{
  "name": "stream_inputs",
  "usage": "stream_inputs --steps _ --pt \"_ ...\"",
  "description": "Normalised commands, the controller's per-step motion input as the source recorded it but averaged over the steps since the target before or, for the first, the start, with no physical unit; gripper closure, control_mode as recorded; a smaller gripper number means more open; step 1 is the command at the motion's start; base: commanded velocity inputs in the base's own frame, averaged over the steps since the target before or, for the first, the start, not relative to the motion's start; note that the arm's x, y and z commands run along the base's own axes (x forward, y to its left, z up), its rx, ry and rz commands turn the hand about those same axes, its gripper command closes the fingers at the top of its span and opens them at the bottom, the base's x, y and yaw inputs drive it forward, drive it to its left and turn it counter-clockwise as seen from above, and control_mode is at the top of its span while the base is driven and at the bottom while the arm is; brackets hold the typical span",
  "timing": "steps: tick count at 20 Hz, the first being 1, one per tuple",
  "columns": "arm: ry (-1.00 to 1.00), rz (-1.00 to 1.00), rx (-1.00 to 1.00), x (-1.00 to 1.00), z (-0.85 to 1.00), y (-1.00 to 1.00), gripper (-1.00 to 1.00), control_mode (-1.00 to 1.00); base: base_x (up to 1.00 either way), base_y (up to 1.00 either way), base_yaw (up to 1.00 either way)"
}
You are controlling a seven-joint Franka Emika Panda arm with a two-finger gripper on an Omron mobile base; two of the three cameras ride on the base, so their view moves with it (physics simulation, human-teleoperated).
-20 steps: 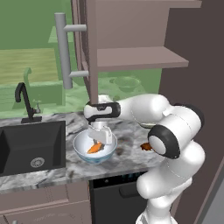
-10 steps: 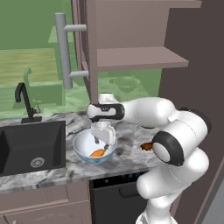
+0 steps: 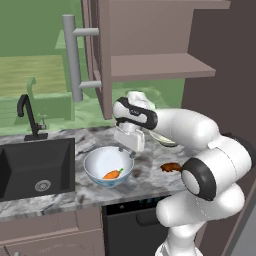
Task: Pick both bowls and place them on the counter. Then place the chicken drumstick in one bowl and place the carrot in the other bowl.
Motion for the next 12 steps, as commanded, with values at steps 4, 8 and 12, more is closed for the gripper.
stream_inputs --steps 4,8,12 --pt "-0.02 -0.11 0.0 -0.14 0.23 -0.46 -1.0 -1.0 0.0 0.0 0.0" --pt "-0.02 -0.21 0.0 -0.22 0.2 -0.45 -1.0 -1.0 0.0 0.0 0.0" --pt "0.0 -0.42 0.04 -0.37 0.27 -0.46 -1.0 -1.0 0.0 0.0 0.0"
